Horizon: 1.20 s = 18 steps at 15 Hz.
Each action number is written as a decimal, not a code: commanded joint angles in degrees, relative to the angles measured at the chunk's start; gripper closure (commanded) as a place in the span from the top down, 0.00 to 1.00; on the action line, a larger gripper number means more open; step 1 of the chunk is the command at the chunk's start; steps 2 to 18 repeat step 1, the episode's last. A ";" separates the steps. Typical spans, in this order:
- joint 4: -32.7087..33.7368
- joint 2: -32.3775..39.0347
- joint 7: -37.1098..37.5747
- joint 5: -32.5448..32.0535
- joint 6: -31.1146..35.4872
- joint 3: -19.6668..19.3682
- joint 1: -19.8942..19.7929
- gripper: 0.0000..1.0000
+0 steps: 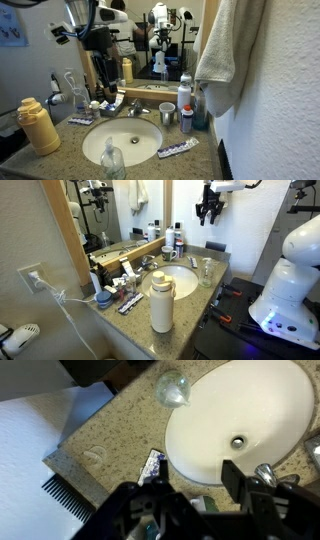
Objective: Press on the handwash bottle
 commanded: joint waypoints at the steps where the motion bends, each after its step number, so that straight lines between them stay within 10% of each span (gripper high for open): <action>1: 1.14 0.11 2.02 -0.90 -2.18 0.83 0.02 0.97; 18: 1.14 0.11 2.02 -0.90 -2.18 0.83 0.02 0.97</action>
